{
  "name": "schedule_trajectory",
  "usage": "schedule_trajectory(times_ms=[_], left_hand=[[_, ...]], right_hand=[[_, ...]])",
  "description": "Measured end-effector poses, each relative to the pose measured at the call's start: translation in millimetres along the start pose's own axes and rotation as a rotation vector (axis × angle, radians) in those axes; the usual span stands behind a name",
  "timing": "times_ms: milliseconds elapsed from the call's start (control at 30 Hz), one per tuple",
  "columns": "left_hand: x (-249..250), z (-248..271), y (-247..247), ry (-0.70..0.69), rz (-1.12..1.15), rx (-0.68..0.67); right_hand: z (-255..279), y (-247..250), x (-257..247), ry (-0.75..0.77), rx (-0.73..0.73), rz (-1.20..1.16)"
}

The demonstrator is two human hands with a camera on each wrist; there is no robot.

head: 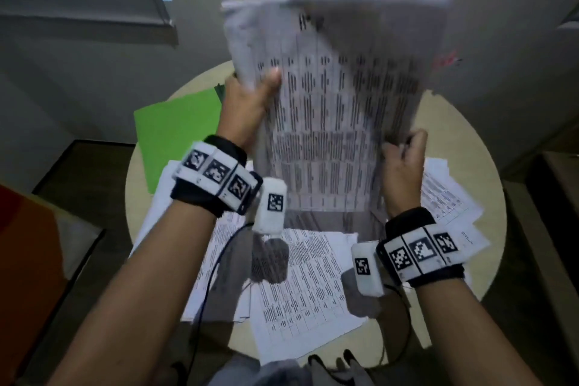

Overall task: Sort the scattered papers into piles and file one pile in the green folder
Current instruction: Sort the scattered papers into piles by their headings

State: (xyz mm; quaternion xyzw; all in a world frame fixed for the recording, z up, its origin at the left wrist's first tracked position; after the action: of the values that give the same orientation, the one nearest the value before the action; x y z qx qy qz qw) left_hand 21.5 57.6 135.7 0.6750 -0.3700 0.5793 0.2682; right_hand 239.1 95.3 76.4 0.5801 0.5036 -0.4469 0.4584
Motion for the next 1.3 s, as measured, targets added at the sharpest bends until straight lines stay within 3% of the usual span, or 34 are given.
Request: schedule_trajectory(times_ms=[100, 167, 300, 400, 500, 667, 833, 1033, 1100, 1167, 1233, 1300], left_hand=[[12, -29, 45, 0.05, 0.015, 0.174], [4, -43, 76, 0.127, -0.06, 0.216], [-44, -30, 130, 0.385, -0.39, 0.145], [-98, -3, 174, 0.577, -0.695, 0.09], [-123, 22, 204, 0.659, -0.902, 0.075], [-153, 51, 233, 0.718, -1.083, 0.069], [-163, 62, 228, 0.785, -1.044, 0.126], [-163, 70, 202, 0.826, -1.029, 0.092], [-158, 69, 195, 0.801, -1.072, 0.093], [-152, 68, 178, 0.714, -1.104, 0.039], [-148, 71, 148, 0.607, -1.107, -0.096], [-149, 82, 115, 0.565, -1.11, -0.274]], right_hand=[[19, -32, 5, -0.049, -0.263, 0.174], [33, -55, 11, -0.093, -0.317, 0.175], [67, -101, 32, -0.203, -0.329, 0.174], [97, -128, 56, -0.372, -0.442, 0.242], [127, -143, 80, -0.529, -0.646, 0.367], [158, -150, 96, -0.475, -0.853, 0.737], [169, -150, 96, -0.433, -0.766, 0.887], [171, -153, 99, -0.399, -0.866, 0.899], [154, -135, 99, -0.385, -0.763, 0.897], [130, -106, 99, -0.411, -0.555, 0.968], [113, -73, 101, -0.516, -0.364, 1.035], [109, -52, 104, -0.612, -0.317, 1.086]])
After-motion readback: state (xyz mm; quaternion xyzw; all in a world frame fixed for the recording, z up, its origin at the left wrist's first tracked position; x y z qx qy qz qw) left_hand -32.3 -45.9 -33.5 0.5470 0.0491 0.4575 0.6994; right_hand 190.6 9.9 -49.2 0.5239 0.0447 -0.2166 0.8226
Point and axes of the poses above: each hand's wrist, its own z-axis away from the middle knuckle, its own y-axis out of the back of the hand, x = y × z, the point moved 3 cm from there along -z, towards the middle knuckle, and after that the axes turned 3 degrees about x, right-handed, at the moved point
